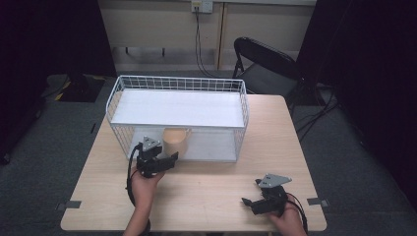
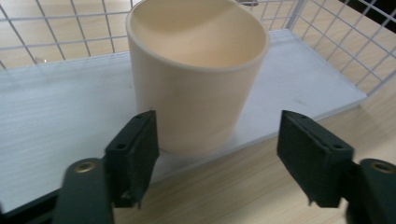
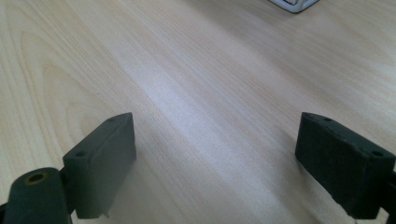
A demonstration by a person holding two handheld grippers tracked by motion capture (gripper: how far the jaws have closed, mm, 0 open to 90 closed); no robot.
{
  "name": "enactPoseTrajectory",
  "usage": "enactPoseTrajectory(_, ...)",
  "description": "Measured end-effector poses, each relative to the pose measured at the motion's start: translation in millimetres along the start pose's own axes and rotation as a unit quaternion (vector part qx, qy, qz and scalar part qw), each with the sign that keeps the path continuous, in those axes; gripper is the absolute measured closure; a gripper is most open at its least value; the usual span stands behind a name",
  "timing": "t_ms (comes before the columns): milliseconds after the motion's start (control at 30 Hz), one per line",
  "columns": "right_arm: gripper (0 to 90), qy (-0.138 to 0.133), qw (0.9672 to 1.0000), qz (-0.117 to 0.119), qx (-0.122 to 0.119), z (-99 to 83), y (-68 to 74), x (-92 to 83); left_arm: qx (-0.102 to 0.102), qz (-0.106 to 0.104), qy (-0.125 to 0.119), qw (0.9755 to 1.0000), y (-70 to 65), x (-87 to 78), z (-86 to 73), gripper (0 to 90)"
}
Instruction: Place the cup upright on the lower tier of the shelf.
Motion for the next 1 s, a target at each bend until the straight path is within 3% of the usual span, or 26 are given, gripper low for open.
enactPoseTrajectory(300,11.7,0.000,1.0000,0.001,0.000,0.0,0.1,0.0,0.002,-0.016,-0.004,0.9999,5.1,-8.4,-0.4,21.7)
enactPoseTrajectory(333,11.7,0.000,1.0000,0.000,0.000,0.0,0.1,0.1,-0.006,-0.020,-0.007,0.9998,4.9,-9.4,0.1,21.6)
enactPoseTrajectory(433,11.7,0.000,1.0000,0.000,0.000,0.1,0.1,0.1,0.015,-0.017,0.001,0.9997,10.1,-12.8,-2.6,20.0)
enactPoseTrajectory(467,11.7,0.000,1.0000,0.000,0.000,0.0,0.1,0.1,0.003,-0.020,-0.006,0.9998,9.2,-13.3,-1.4,19.8)
enactPoseTrajectory(633,11.7,0.000,1.0000,0.000,0.000,0.0,0.1,0.1,0.016,-0.022,-0.002,0.9996,13.6,-17.1,-3.7,16.5)
enactPoseTrajectory(700,11.7,0.000,1.0000,0.000,0.000,0.0,0.1,0.1,0.013,-0.023,-0.003,0.9996,13.5,-18.1,-4.0,16.2)
enactPoseTrajectory(1000,11.7,0.000,1.0000,0.000,0.000,0.0,0.1,0.1,0.031,-0.043,0.005,0.9986,12.5,-22.0,-10.6,15.7)
Point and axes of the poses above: each handheld gripper's, and its own axes: x roughly forward along the jaws, z roughly out of its top, y roughly to its left, the point moved 10 cm from there along x, roughly forward along the jaws, and after that the axes turned 10 degrees about z, right-handed, at the moved point
